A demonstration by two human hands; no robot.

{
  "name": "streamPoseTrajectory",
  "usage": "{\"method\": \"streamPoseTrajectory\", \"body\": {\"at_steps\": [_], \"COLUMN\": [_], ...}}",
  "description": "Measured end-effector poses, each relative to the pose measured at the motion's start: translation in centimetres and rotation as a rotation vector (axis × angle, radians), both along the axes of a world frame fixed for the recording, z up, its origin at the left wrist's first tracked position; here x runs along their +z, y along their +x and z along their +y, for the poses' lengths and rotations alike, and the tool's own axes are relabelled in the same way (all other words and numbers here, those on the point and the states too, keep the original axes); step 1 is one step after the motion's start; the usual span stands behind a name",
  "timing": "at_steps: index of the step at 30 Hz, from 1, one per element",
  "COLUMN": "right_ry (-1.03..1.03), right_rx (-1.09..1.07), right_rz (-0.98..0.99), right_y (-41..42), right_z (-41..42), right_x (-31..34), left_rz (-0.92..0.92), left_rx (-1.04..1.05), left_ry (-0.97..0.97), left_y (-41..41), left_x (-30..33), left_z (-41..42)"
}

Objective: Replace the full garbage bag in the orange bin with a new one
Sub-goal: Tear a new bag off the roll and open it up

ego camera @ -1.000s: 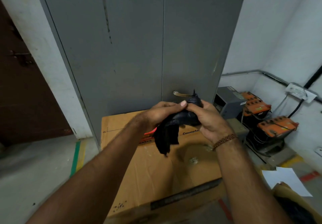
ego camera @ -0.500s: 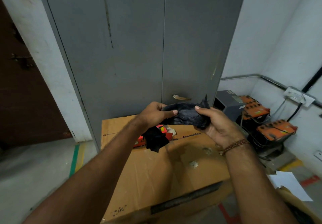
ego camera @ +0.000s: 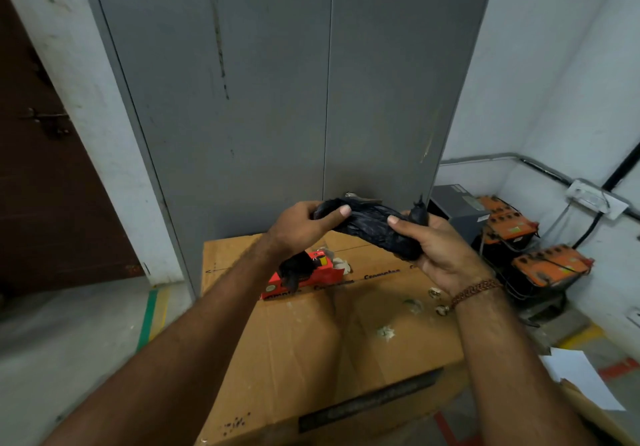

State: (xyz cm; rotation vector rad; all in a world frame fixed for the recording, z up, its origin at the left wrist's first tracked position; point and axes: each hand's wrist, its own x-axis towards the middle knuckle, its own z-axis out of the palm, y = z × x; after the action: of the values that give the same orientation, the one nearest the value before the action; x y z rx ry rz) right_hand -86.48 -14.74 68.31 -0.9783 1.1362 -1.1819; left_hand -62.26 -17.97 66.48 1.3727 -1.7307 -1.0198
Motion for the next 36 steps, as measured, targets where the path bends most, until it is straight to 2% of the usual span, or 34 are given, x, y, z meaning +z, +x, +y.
{"method": "streamPoseTrajectory", "body": {"at_steps": [2,4,7,9,10,13,15,19,21,24,26,30,33,36], "right_ry": [-0.026,-0.078,-0.333,-0.487,-0.534,-0.590,-0.593,-0.623,-0.595,-0.536,-0.488,-0.427,-0.428,-0.363], "right_rx": [0.022,0.063,0.042,-0.086,-0.168,-0.326,-0.326,-0.284,-0.319,-0.438,-0.448,-0.424,-0.377,-0.333], "right_rz": [0.012,0.068,0.492,0.772,0.836,0.740,0.639,0.554,0.425,0.388,0.400,0.350,0.196,0.060], "right_y": [-0.2,-0.4,-0.6,-0.7,-0.4,0.9,1.3,1.1,1.4,1.9,2.1,2.7,3.5,3.9], "right_z": [0.0,0.0,-0.2,-0.7,-0.7,-0.1,0.2,0.1,0.1,-0.1,-0.4,-0.9,-1.1,-1.2], "right_x": [0.2,0.3,0.0,-0.6,-0.7,-0.5,-0.5,-0.7,-0.7,-1.0,-1.4,-1.7,-1.5,-1.1], "left_rz": [-0.015,-0.152,-0.405,-0.446,-0.481,-0.630,-0.711,-0.782,-0.859,-0.967,-0.922,-0.535,-0.316,-0.223], "left_rx": [-0.035,-0.001,0.174,0.238,0.236,0.198,0.185,0.251,0.266,0.235,0.192,0.095,0.021,0.001], "left_ry": [-0.011,-0.120,-0.371,-0.524,-0.599,-0.725,-0.763,-0.901,-0.982,-0.954,-0.848,-0.679,-0.480,-0.345], "left_y": [0.2,0.6,0.9,1.0,1.0,0.9,0.7,1.1,1.6,1.8,1.5,-0.3,-2.9,-4.3], "left_x": [-0.3,-0.7,-0.7,-0.6,-0.5,-0.6,-0.9,-2.0,-2.4,-2.3,-1.7,0.1,1.8,2.5], "left_z": [-0.2,-0.4,-0.3,-0.1,-0.2,-0.2,-0.1,0.4,0.7,1.6,2.1,2.5,2.1,1.1]}}
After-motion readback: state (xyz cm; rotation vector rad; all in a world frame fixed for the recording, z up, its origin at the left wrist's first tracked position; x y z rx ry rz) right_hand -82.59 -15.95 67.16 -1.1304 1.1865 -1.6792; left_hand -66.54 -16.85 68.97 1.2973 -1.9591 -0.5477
